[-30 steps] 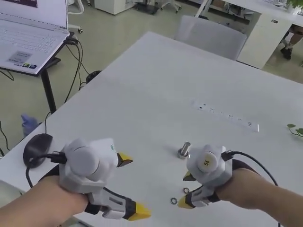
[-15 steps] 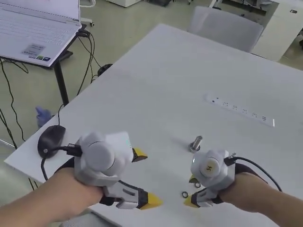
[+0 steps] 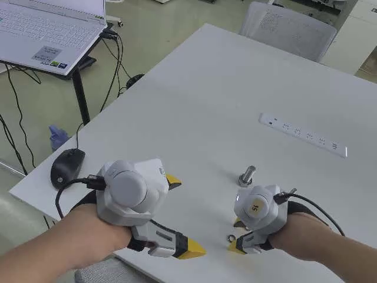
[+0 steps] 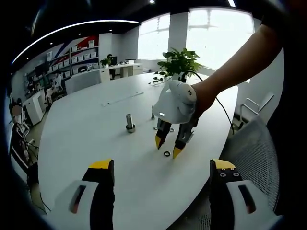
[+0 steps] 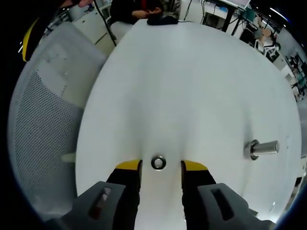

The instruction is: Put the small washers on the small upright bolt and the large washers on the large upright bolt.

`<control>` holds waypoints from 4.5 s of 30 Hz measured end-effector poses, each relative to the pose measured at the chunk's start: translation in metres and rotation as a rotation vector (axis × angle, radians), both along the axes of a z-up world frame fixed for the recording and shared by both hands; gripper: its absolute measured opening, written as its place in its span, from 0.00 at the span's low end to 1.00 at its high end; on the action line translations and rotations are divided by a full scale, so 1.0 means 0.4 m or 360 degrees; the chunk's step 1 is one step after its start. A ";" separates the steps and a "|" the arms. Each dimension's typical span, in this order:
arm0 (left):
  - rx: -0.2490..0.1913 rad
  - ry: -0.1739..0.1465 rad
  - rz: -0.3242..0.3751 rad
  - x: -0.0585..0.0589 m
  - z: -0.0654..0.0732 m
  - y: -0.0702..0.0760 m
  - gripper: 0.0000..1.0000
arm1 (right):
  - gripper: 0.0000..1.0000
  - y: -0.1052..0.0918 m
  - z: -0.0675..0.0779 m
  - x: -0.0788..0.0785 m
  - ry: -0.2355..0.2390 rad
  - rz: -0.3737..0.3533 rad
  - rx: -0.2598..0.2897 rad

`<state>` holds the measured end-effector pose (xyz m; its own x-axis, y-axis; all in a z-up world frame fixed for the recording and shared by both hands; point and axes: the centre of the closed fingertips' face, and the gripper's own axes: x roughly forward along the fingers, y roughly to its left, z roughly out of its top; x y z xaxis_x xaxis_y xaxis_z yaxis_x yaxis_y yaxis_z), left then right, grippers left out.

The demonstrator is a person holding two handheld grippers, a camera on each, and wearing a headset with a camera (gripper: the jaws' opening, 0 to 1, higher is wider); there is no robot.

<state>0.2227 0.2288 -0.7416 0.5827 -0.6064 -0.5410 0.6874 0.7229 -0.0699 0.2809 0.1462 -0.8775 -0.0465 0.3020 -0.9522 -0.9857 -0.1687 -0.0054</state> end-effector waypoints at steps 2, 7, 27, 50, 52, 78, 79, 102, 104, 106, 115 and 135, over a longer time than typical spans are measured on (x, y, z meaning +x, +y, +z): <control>0.0019 0.0004 0.0010 0.001 -0.005 0.007 0.83 | 0.32 -0.001 -0.001 -0.006 -0.0006 0.0025 -0.0007; 0.0022 0.0034 0.0017 -0.004 -0.013 0.013 0.82 | 0.28 -0.002 0.000 -0.011 -0.0007 0.0020 -0.0008; 0.0021 0.0051 -0.0011 0.005 -0.013 0.007 0.75 | 0.14 -0.004 -0.007 0.005 -0.0065 0.0002 -0.0282; 0.0022 0.0051 -0.0025 0.001 -0.019 -0.001 0.76 | 0.12 -0.018 0.014 0.021 -0.0005 -0.0222 -0.0164; 0.0026 0.0057 -0.0028 0.005 -0.023 0.001 0.76 | 0.12 -0.030 0.022 0.028 -0.0007 -0.0243 -0.0160; 0.0044 0.0082 -0.0168 0.028 -0.047 -0.045 0.75 | 0.12 -0.293 0.107 0.141 -0.0066 -0.0634 -0.0190; 0.0045 0.0084 -0.0167 0.028 -0.048 -0.046 0.75 | 0.12 -0.297 0.108 0.147 -0.0058 -0.0649 -0.0186; 0.0047 0.0093 -0.0067 0.017 -0.043 -0.030 0.76 | 0.12 -0.263 0.198 0.349 -0.0143 -0.0689 -0.0081; 0.0051 0.0094 -0.0029 0.025 -0.045 -0.017 0.77 | 0.12 -0.257 0.201 0.358 -0.0146 -0.0680 -0.0076; 0.0068 0.0097 -0.0006 0.030 -0.048 -0.005 0.77 | 0.12 -0.253 0.200 0.369 -0.0158 -0.0662 -0.0076; 0.0079 0.0118 0.0063 0.037 -0.047 0.003 0.78 | 0.12 -0.230 0.181 0.405 -0.0166 -0.0574 -0.0078; 0.0082 0.0172 0.0081 0.030 -0.066 0.006 0.79 | 0.12 -0.229 0.146 0.415 -0.0121 -0.0547 -0.0091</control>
